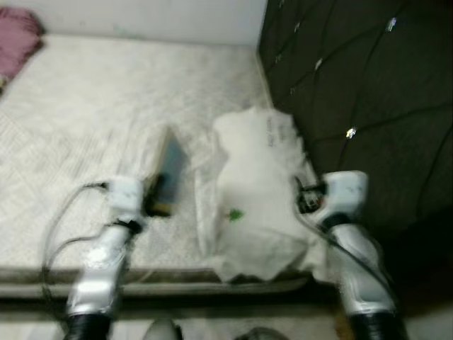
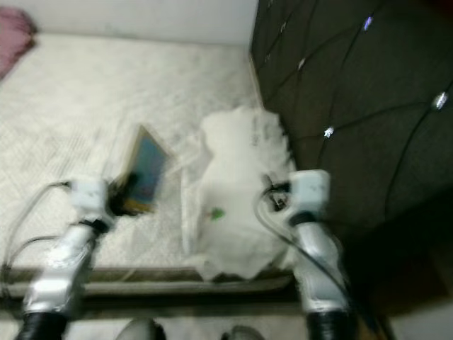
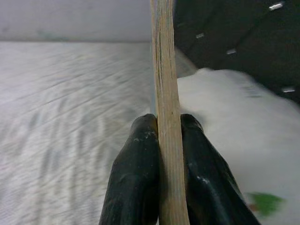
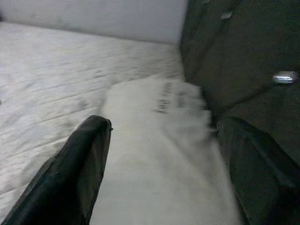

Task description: Clean up the room

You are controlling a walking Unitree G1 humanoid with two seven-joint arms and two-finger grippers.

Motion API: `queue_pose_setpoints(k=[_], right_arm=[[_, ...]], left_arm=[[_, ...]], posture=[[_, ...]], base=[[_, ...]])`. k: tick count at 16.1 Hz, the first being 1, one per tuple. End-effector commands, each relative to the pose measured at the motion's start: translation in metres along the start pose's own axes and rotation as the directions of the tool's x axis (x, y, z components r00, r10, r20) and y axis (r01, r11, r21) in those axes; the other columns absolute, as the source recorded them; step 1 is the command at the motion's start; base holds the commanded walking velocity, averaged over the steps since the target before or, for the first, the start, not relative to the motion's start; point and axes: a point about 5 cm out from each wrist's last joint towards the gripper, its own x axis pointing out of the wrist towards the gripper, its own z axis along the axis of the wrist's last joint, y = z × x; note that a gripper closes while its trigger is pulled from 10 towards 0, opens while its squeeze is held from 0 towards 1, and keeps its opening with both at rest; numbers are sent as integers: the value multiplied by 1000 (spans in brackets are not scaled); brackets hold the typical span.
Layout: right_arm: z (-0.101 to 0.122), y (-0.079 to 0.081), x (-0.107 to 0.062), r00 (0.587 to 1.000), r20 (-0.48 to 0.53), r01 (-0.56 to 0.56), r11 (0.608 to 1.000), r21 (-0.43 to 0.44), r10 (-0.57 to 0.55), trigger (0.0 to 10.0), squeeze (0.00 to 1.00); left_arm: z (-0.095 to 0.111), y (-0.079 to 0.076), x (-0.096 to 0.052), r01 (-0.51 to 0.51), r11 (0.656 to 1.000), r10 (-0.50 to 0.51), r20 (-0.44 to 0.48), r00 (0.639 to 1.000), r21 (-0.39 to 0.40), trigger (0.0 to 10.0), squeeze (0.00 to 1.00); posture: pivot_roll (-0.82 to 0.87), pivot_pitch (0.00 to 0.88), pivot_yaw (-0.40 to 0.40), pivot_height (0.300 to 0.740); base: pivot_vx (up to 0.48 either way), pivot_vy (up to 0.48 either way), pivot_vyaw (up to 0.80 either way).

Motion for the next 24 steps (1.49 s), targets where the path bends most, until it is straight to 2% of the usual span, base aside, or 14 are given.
queue_pose_setpoints(k=[1, 8, 14, 19, 24], right_arm=[[-2, -10, -3, 999, -13, 34, 999, -9, -34, 10000, 0], [-2, -10, -3, 999, -13, 34, 999, -9, -34, 10000, 0], [-5, -12, -2, 999, -30, 37, 999, -17, -37, 10000, 0], [-6, -12, -2, 999, -29, 35, 999, -15, -35, 10000, 0], [-6, -11, -1, 999, -30, 38, 999, -16, -39, 10000, 0]], left_arm=[[8, -4, 4, 14, 1000, -14, 41, 999, 0, 10000, 0], [8, -4, 4, 14, 1000, -14, 41, 999, 0, 10000, 0], [9, -4, 8, 4, 1000, -4, 31, 999, -20, 10000, 0], [8, -5, 8, -2, 1000, 2, 27, 1000, -22, 10000, 0], [8, -5, 8, 1, 1000, -1, 26, 1000, -24, 10000, 0]], posture=[[-41, 94, -54, 740], [-41, 94, -54, 740], [-36, 92, -55, 740], [-35, 88, -56, 740], [-35, 88, -56, 740]], base=[[311, 0, 0], [311, 0, 0], [0, 479, 0], [0, 0, 0], [0, 480, 0]])
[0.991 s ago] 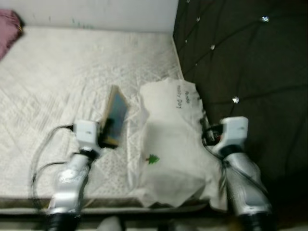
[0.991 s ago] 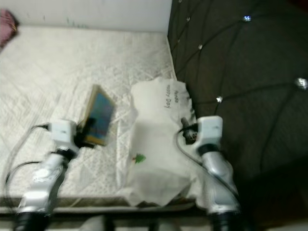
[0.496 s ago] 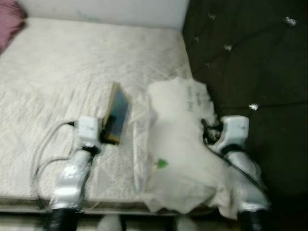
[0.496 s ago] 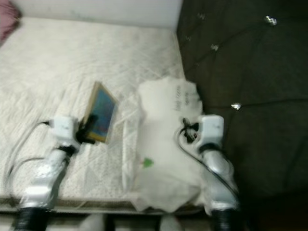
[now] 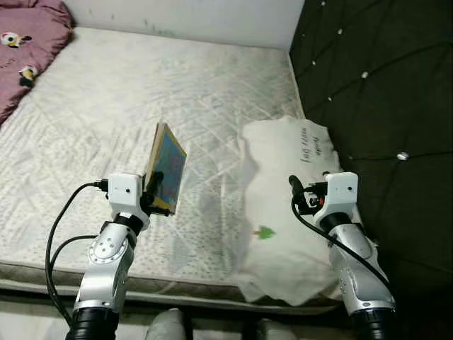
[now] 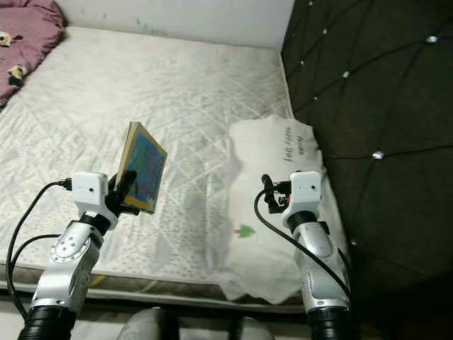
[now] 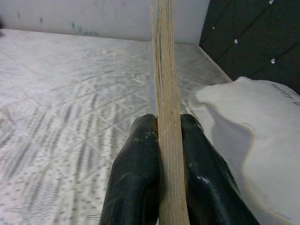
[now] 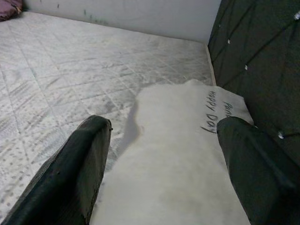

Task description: Clean up the room

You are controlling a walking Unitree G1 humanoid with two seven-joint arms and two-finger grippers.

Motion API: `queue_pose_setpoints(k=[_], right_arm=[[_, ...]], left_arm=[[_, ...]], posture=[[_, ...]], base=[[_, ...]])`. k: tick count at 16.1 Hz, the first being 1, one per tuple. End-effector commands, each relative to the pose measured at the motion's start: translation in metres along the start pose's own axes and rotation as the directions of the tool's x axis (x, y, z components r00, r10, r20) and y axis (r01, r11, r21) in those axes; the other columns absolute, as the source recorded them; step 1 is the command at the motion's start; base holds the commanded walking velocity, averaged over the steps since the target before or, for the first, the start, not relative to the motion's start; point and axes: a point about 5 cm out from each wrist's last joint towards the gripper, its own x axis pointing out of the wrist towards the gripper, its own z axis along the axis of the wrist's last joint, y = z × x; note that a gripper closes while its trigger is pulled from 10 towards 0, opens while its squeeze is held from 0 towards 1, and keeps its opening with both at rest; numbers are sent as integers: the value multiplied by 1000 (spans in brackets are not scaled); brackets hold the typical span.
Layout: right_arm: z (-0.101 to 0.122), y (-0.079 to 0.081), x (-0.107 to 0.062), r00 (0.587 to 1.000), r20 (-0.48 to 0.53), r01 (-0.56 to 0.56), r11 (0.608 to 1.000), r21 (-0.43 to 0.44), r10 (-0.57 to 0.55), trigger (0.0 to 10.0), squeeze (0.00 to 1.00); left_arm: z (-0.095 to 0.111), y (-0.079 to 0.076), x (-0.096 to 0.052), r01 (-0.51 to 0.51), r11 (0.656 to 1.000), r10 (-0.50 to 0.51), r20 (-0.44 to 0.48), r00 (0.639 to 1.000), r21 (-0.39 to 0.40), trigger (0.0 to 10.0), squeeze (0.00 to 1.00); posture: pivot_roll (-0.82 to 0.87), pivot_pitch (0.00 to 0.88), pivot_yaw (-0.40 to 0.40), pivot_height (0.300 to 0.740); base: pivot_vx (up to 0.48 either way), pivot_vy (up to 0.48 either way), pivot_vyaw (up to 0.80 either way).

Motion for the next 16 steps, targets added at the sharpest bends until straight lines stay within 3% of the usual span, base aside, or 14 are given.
queue_pose_setpoints(k=[1, 5, 10, 16], right_arm=[[2, -1, 0, 1000, 8, 10, 1000, 1, -10, 10000, 0], [2, -2, 1, 1000, 10, 14, 1000, -1, -14, 10000, 0], [3, -3, 2, 1000, 14, 21, 1000, 5, -22, 10000, 0], [4, -3, 3, 1000, 19, 19, 1000, 7, -20, 10000, 0]], left_arm=[[9, 3, 1, 2, 1000, -2, 35, 999, 17, 10000, 0], [0, -1, -1, 5, 999, -4, -18, 1000, 37, 10000, 0], [-3, 9, 0, -56, 998, 56, -39, 998, -1, 10000, 0], [-4, 7, 1, -43, 999, 42, -44, 998, -7, 10000, 0]], posture=[[-35, 88, -56, 740], [-35, 92, -57, 740], [-35, 90, -57, 740], [-35, 90, -60, 667]], base=[[0, 442, 0], [0, 0, 0], [0, 0, 0], [0, 0, 0]])
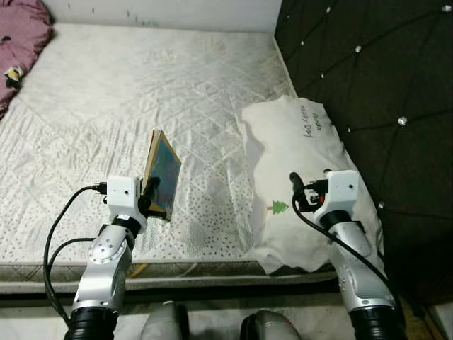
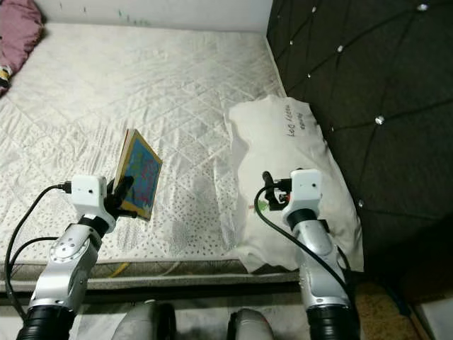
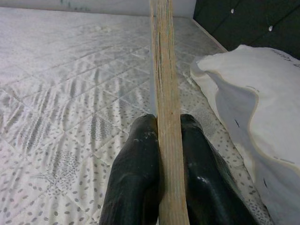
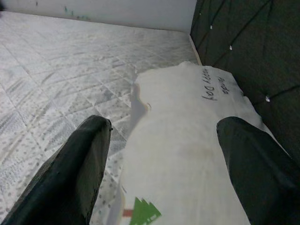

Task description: Clean up the room

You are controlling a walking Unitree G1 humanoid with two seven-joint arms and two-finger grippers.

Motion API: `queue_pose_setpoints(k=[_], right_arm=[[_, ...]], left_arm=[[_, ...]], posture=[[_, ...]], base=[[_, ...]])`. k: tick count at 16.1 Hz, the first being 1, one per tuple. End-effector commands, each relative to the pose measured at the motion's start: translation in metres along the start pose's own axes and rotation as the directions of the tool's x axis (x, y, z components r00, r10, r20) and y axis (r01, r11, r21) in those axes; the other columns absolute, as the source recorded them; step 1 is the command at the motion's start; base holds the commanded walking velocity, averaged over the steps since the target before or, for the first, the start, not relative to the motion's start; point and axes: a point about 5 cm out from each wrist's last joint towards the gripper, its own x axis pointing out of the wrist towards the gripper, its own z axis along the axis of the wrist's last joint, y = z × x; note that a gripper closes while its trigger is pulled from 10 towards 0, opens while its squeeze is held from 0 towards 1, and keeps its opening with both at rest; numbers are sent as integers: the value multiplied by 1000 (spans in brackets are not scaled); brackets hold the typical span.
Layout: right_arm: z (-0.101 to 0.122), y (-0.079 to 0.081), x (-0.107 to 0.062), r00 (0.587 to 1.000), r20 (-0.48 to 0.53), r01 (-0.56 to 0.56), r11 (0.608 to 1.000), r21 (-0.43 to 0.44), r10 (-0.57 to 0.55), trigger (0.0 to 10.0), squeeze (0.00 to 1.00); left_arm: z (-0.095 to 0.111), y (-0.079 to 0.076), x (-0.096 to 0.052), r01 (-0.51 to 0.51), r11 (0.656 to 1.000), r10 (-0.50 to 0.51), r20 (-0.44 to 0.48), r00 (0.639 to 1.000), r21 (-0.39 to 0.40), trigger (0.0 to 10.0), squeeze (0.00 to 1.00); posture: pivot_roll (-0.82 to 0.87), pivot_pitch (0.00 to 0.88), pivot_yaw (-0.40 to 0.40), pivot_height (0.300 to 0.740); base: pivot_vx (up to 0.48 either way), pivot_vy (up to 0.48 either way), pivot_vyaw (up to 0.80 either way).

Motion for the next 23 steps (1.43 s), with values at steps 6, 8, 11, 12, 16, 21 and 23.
queue_pose_setpoints(k=[6, 8, 11, 12, 16, 21, 23], right_arm=[[0, -1, 0, 1000, 2, -2, 1000, 3, 2, 10000, 0], [0, -1, 0, 1000, 1, -3, 1000, 1, 3, 10000, 0], [0, -1, 0, 1000, 0, -5, 1000, -1, 5, 10000, 0], [0, -1, 0, 1000, 0, -5, 1000, -2, 5, 10000, 0], [-1, -1, 0, 1000, 0, -7, 1000, -3, 7, 10000, 0], [-1, 0, 0, 1000, -2, -12, 1000, -2, 12, 10000, 0], [-1, 0, 0, 1000, -1, -11, 1000, 0, 11, 10000, 0]], left_arm=[[5, 3, 2, -13, 1000, 13, 26, 1000, -4, 10000, 0], [6, 4, 2, -24, 1000, 24, 30, 999, -5, 10000, 0], [9, 7, 2, -44, 999, 45, 48, 998, -13, 10000, 0], [9, 8, 3, -53, 998, 54, 49, 997, -23, 10000, 0], [11, 13, 5, -83, 995, 86, 49, 995, -56, 10000, 0], [10, 13, 5, -85, 994, 88, 46, 995, -63, 10000, 0], [10, 13, 5, -88, 994, 91, 45, 995, -70, 10000, 0]], posture=[[-36, 90, -59, 657], [-35, 90, -61, 657], [-34, 88, -61, 657], [-34, 88, -61, 657], [-34, 86, -61, 657], [-33, 85, -61, 627], [-33, 85, -61, 617]], base=[[0, 0, 0], [0, 0, 0], [0, 0, 0], [0, 0, 0], [0, 0, 0], [0, 0, 0], [0, 0, 0]])
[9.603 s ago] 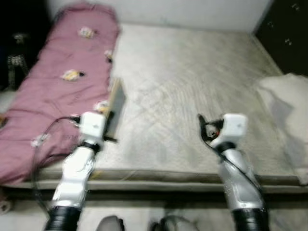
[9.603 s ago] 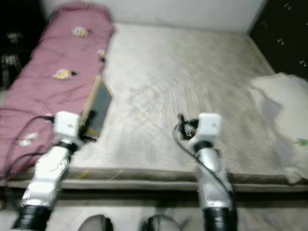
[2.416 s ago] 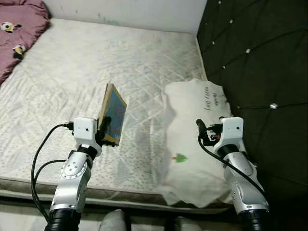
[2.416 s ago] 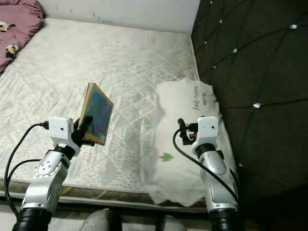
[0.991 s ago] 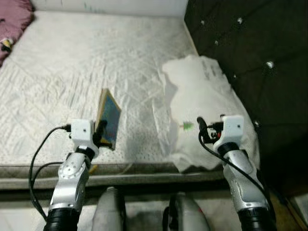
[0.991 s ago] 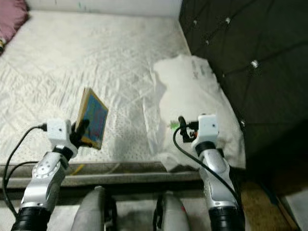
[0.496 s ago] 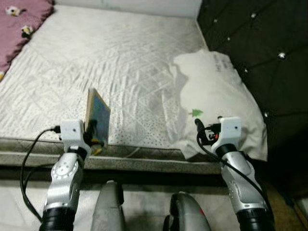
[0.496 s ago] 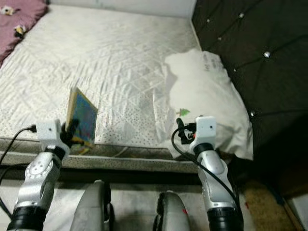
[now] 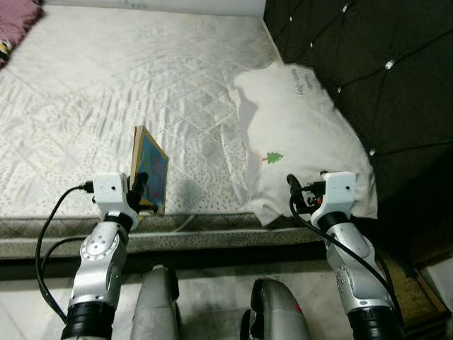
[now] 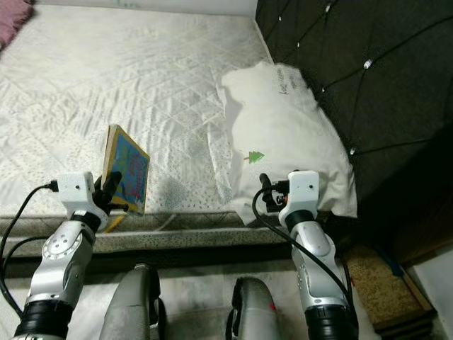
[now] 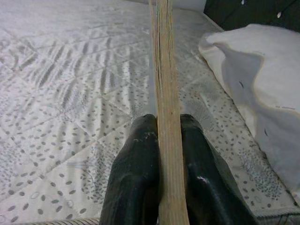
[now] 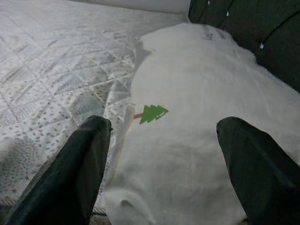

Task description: Clean up the room

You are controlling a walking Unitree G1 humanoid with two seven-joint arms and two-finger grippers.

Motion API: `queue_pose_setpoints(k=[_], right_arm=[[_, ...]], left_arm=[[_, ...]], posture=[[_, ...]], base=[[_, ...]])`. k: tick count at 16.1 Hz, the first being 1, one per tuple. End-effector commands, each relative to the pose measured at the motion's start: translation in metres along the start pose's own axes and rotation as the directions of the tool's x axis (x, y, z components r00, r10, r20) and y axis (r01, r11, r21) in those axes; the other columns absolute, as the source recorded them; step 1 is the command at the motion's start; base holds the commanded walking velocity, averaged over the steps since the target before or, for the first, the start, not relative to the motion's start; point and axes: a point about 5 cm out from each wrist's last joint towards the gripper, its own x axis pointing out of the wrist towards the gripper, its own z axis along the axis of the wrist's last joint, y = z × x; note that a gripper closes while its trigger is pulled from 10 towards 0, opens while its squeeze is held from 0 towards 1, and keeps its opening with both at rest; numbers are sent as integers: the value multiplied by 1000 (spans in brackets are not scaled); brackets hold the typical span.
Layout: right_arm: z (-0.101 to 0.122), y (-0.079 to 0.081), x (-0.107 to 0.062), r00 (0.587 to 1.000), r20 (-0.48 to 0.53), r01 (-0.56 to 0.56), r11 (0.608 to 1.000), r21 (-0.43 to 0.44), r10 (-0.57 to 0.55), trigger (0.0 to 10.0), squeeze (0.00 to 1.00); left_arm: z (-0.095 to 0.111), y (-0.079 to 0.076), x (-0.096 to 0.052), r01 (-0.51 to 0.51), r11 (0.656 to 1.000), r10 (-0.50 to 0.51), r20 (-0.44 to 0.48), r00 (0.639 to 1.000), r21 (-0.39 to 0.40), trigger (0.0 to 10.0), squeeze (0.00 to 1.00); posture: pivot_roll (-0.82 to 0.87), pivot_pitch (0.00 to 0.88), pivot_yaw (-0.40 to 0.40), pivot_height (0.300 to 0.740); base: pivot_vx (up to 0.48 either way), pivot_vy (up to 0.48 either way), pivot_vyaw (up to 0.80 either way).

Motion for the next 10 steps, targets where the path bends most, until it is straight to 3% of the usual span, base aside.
queue_pose_setpoints(k=[1, 4, 10], right_arm=[[2, -3, 0, 1000, 8, 13, 1000, -1, -13, 10000, 0], [2, -3, 0, 1000, 4, 14, 1000, -2, -14, 10000, 0], [2, -4, 0, 1000, 4, 13, 1000, -4, -13, 10000, 0]], left_arm=[[8, -1, 2, -6, 1000, 6, 36, 999, -1, 10000, 0], [10, 3, 2, -18, 1000, 19, 57, 998, -20, 10000, 0], [11, 5, 2, -22, 999, 24, 64, 998, -28, 10000, 0]], posture=[[-33, 85, -61, 617], [-36, 89, -63, 617], [-36, 93, -65, 617]], base=[[0, 0, 0], [0, 0, 0], [324, 0, 0]])
